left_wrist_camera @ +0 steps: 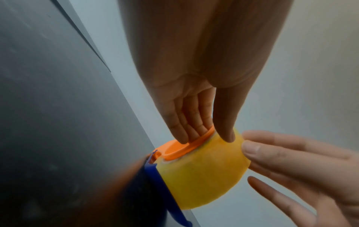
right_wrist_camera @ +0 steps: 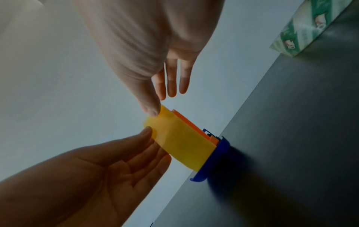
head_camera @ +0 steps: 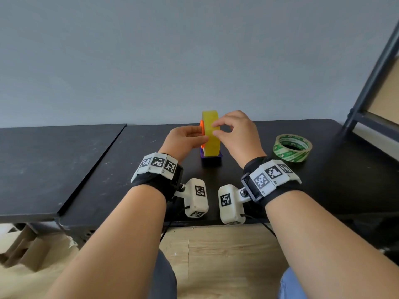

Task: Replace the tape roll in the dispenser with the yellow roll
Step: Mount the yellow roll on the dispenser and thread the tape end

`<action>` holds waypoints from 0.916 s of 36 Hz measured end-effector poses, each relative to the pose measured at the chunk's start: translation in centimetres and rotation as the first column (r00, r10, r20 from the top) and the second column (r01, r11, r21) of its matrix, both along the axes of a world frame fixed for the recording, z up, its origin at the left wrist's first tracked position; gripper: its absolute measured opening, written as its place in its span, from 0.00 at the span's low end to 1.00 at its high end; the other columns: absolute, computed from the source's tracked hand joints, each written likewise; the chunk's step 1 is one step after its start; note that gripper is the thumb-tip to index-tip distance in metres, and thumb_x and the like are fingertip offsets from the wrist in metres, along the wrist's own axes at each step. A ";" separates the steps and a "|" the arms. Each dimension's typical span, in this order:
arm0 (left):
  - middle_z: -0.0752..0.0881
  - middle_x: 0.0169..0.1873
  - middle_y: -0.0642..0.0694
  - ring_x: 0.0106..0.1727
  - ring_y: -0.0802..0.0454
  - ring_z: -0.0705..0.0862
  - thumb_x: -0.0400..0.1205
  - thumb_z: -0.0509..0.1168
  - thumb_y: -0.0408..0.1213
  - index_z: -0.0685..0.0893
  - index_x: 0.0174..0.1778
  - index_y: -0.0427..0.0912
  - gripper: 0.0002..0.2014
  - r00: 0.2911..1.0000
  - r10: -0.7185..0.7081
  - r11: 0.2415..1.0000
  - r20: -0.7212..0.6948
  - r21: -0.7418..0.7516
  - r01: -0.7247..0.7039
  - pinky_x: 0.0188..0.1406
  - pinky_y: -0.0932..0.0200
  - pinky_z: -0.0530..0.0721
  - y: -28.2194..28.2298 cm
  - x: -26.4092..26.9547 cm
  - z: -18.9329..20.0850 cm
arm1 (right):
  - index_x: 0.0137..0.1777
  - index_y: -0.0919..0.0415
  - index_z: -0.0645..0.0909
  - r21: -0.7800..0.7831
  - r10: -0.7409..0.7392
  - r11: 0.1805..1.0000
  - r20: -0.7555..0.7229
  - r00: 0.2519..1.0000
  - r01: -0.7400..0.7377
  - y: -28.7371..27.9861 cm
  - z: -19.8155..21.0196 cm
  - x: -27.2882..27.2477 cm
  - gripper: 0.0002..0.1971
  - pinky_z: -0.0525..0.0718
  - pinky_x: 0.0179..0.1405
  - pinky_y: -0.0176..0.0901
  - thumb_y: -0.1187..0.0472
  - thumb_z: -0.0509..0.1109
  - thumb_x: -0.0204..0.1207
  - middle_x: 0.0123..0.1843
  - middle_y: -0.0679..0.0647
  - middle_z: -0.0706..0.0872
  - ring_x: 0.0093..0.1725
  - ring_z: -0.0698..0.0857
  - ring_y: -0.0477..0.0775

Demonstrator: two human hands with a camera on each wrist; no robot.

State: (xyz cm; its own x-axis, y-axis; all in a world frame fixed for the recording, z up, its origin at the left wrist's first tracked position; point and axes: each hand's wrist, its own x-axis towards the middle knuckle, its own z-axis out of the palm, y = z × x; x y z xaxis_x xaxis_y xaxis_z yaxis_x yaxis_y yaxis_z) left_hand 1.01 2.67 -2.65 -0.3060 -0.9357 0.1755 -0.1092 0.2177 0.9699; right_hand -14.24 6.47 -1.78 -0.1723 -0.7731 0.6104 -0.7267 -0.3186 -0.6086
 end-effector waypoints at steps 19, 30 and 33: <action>0.91 0.53 0.41 0.51 0.52 0.89 0.78 0.72 0.30 0.87 0.63 0.36 0.16 0.996 0.022 0.999 0.092 -0.029 -0.019 0.66 0.54 0.84 0.0 0.2 0.4 | 0.44 0.65 0.88 -0.018 -0.035 0.999 -0.221 0.975 0.032 -0.4 0.9 0.8 0.08 0.75 0.49 0.47 0.66 0.67 0.79 0.51 0.57 0.82 0.59 0.77 0.56; 0.90 0.54 0.42 0.50 0.55 0.87 0.79 0.71 0.31 0.86 0.64 0.37 0.16 0.992 0.031 0.998 0.121 -0.054 -0.024 0.62 0.61 0.83 0.5 0.2 0.5 | 0.52 0.64 0.79 0.075 -0.051 0.993 -0.378 0.924 0.086 -0.7 1.4 1.1 0.08 0.78 0.54 0.46 0.73 0.60 0.80 0.58 0.59 0.78 0.60 0.77 0.58; 0.90 0.56 0.43 0.53 0.54 0.87 0.78 0.72 0.32 0.85 0.66 0.36 0.19 0.988 0.046 0.998 0.144 -0.053 -0.039 0.64 0.59 0.82 0.5 0.1 0.4 | 0.54 0.65 0.77 0.123 -0.040 0.988 -0.372 0.927 0.091 -0.6 1.8 1.0 0.08 0.76 0.50 0.44 0.71 0.58 0.82 0.59 0.60 0.77 0.56 0.80 0.59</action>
